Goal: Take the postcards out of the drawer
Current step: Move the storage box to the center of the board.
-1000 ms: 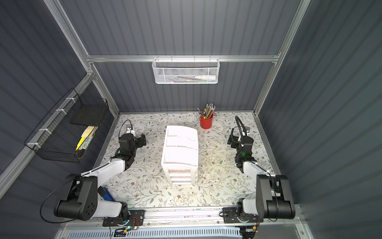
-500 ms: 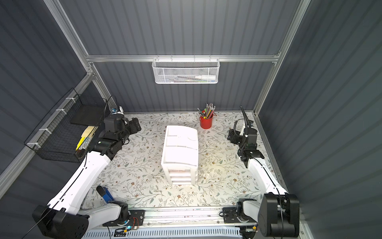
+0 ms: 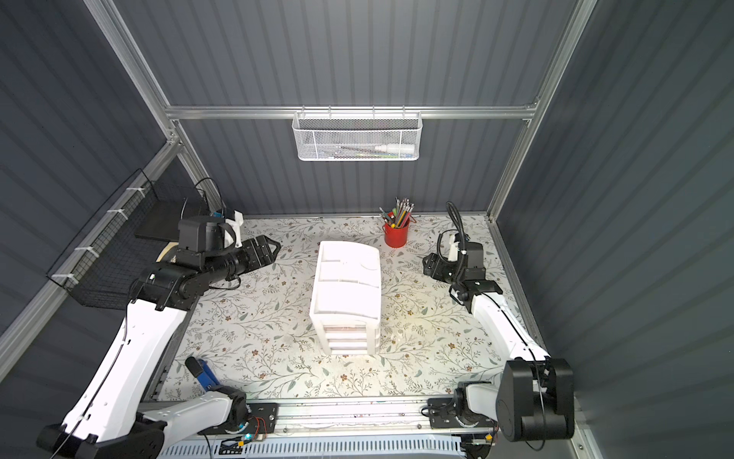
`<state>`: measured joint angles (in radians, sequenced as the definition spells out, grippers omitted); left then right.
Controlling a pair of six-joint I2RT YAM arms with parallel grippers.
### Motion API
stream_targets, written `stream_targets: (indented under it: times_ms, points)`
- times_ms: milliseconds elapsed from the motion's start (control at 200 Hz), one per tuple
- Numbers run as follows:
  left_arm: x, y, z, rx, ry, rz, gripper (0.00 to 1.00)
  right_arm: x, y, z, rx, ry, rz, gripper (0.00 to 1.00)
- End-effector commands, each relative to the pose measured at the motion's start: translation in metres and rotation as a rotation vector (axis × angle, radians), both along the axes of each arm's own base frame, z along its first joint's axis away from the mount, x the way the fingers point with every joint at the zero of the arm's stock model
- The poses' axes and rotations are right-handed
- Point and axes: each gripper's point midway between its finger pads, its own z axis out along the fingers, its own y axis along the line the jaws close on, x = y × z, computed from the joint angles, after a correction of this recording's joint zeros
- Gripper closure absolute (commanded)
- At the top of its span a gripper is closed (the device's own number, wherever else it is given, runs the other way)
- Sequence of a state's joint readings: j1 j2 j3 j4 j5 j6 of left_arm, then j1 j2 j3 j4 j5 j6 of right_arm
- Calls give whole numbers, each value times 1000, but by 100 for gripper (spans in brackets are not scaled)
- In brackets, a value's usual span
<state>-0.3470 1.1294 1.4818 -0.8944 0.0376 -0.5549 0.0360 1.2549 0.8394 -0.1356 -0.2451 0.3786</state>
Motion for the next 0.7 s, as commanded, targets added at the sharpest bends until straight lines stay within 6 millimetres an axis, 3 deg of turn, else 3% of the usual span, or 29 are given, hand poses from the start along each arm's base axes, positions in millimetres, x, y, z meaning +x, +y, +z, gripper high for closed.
stream_targets:
  times_ms: [0, 240, 420, 440, 495, 695]
  points:
    - [-19, -20, -12, -39, 73, -43, 19, 0, 9, 17, 15, -21, 29, 16]
    - [-37, -51, -40, 94, 146, -100, 23, -5, 11, 16, 2, -13, 32, 15]
    - [-44, -59, -44, 124, 156, -118, 24, -7, 9, 12, -13, -1, 25, 15]
    - [-45, -61, -44, 125, 157, -125, 25, -10, 8, 21, -12, -28, 23, 15]
    - [-46, -65, -46, 137, 162, -134, 25, -11, 8, 21, -13, -29, 24, 15]
    - [-41, -80, -56, 165, 180, -166, 31, -15, 8, 19, -13, -16, 22, 15]
